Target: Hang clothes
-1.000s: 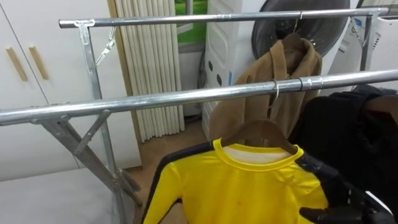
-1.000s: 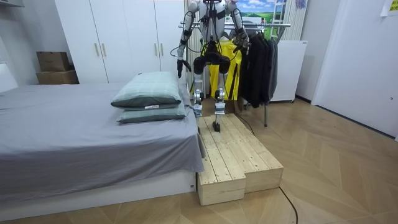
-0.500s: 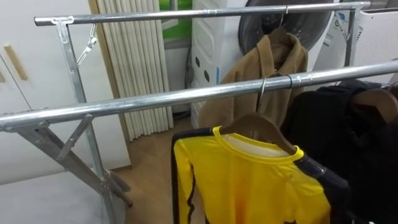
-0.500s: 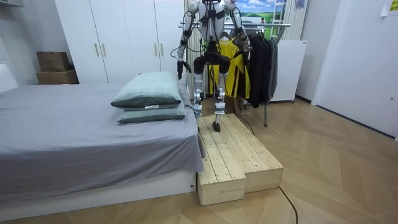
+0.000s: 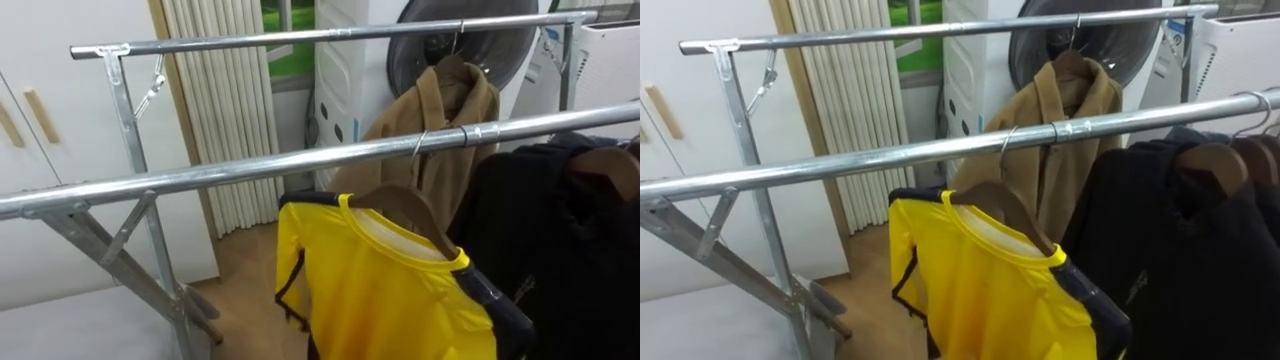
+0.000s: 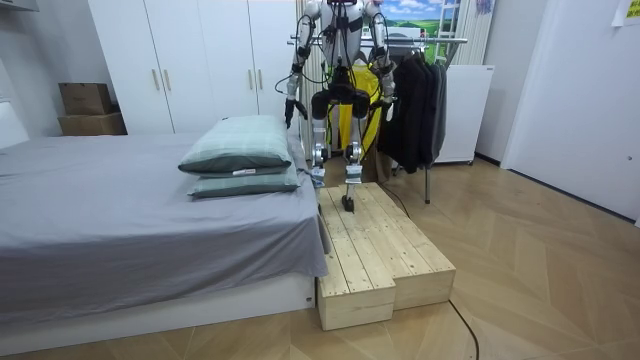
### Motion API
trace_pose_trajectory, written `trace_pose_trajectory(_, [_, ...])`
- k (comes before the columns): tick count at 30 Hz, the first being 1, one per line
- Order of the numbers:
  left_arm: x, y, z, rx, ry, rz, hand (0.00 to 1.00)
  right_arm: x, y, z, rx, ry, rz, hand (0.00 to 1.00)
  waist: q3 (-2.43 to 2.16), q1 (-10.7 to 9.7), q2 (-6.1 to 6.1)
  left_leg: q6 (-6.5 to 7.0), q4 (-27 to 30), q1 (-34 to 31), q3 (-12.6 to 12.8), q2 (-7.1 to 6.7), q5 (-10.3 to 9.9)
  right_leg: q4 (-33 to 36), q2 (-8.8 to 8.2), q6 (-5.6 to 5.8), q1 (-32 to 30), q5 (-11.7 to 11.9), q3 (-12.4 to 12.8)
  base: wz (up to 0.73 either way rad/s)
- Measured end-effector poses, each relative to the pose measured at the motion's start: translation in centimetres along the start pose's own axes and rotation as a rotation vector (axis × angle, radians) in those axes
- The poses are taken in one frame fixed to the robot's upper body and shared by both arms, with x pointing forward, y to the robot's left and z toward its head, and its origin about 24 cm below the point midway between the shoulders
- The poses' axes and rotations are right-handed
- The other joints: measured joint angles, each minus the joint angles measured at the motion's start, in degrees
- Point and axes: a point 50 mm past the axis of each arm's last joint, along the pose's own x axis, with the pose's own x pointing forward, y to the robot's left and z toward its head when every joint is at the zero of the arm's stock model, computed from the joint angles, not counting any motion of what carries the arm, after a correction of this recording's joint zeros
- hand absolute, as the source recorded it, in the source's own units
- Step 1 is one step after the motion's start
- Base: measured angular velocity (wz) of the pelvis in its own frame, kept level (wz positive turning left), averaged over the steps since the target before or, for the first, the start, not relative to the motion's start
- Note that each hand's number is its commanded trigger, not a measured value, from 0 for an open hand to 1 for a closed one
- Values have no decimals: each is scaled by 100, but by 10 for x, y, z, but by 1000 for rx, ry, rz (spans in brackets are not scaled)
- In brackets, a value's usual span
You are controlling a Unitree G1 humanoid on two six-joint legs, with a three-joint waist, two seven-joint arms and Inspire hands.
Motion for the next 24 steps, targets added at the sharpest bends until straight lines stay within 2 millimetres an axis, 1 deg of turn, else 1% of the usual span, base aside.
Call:
trace_pose_trajectory(1, [0,-2,-1,-18,-1,-3,0,0,0,-2,3,6,3,0,3,1,0,0,2,-9,-6,-3,0,-4,-1,0,-5,0,3,5])
trace_pose_trajectory(3, [0,-11,-7,-68,20,-24,0,-1,0,-11,17,29,0,0,4,1,39,1,4,-12,-11,-12,-1,-6,-9,-1,-23,-1,5,2])
trace_pose_trajectory(5, [0,-15,-11,-89,36,-35,0,-2,0,-15,29,37,-3,0,8,-1,49,4,4,-36,-11,-14,-2,-5,-9,-1,-47,-1,8,0])
trace_pose_trajectory(9, [-4,-21,-29,-127,94,-59,0,-3,-1,-23,63,56,-13,0,10,2,44,14,15,-55,-13,-12,-8,-13,-13,-2,-50,-1,-11,3])
trace_pose_trajectory(14, [-8,-24,-45,-183,155,-67,0,-1,0,-28,90,103,-12,0,17,12,14,28,11,-35,-26,-12,-16,-7,-12,-2,-34,-2,-26,2])
trace_pose_trajectory(17, [-9,-24,-47,-212,176,-64,0,-1,1,-30,130,124,-9,0,16,10,-7,52,13,-56,-26,-12,-30,-16,-11,-5,-37,-10,-23,6])
trace_pose_trajectory(19, [-8,-24,-45,-223,176,-63,0,0,2,-32,143,142,-11,0,15,7,-16,59,14,-63,-38,-14,-35,-20,-15,-7,-38,-10,-29,5])
trace_pose_trajectory(22, [-7,-24,-42,-224,172,-58,0,0,3,-32,163,146,-10,0,27,9,-27,60,13,-90,-43,-20,-36,-33,-30,-27,-53,3,-53,3])
trace_pose_trajectory(24, [-5,-24,-37,-254,158,-46,0,1,4,-31,162,149,-8,0,39,7,-39,60,12,-119,-39,-24,-36,-49,-66,-34,-90,26,-162,9])
